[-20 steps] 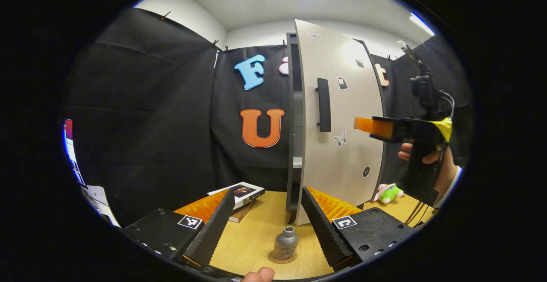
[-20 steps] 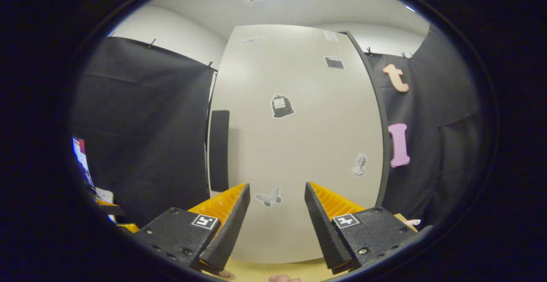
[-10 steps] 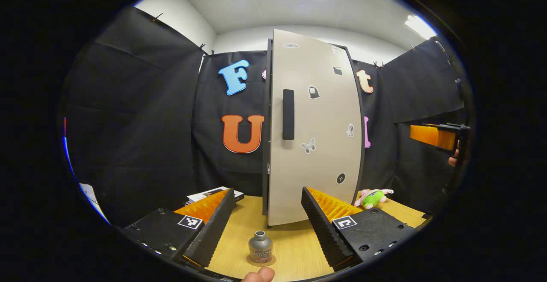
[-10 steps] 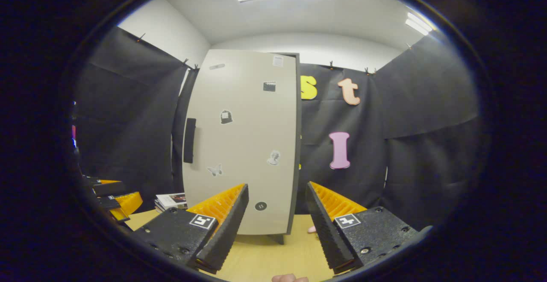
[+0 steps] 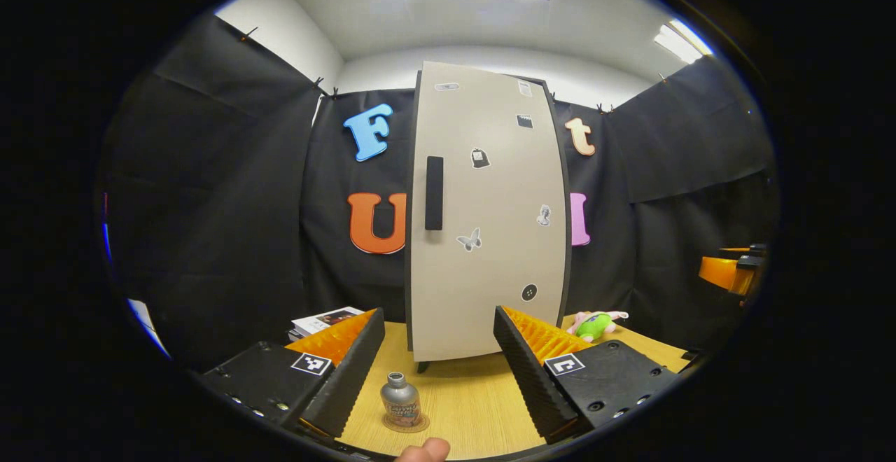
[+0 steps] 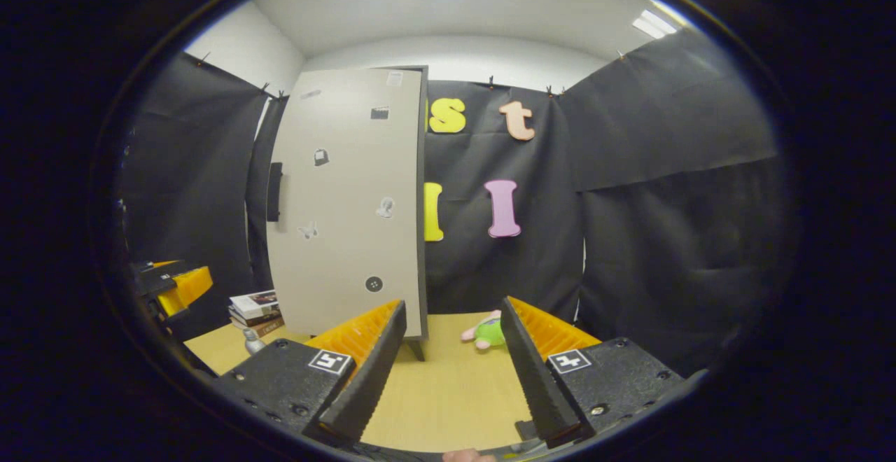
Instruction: Open the cabinet door with the right hand, grasp the bottle in the cabinet with the left hand and place it on the coaster, then close the cabinet door with the right hand.
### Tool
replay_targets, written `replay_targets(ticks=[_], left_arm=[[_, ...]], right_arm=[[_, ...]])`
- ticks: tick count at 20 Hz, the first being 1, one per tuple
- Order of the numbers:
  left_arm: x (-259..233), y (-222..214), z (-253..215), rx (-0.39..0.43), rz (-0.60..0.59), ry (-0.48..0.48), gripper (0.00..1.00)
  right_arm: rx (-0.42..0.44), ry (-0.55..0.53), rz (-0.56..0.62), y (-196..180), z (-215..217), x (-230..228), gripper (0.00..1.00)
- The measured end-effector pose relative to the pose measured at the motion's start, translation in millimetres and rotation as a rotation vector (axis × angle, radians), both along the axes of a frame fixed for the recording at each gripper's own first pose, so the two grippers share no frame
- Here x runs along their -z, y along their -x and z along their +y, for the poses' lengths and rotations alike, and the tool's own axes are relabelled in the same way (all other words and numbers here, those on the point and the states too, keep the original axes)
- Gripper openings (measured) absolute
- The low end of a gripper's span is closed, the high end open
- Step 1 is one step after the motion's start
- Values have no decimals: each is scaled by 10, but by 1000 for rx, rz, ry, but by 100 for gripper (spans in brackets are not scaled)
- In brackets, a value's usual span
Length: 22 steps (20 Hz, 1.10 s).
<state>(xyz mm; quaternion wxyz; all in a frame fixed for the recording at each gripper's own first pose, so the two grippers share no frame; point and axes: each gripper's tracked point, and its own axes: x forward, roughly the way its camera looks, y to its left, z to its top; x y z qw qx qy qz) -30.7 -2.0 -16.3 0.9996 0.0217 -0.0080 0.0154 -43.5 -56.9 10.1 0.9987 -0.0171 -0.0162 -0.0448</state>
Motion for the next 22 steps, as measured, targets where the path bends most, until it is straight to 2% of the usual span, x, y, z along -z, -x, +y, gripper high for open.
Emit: replay_targets(ticks=[14, 17, 22], left_arm=[[22, 160, 13, -27, -8, 0, 95], [17, 164, 5, -26, -8, 4, 95], [-21, 179, -14, -16, -18, 5, 95]], right_arm=[[-46, -42, 12, 35, 69, 40, 88], [-10, -36, 18, 36, -7, 58, 88], [-26, -85, 8, 30, 61, 48, 87]])
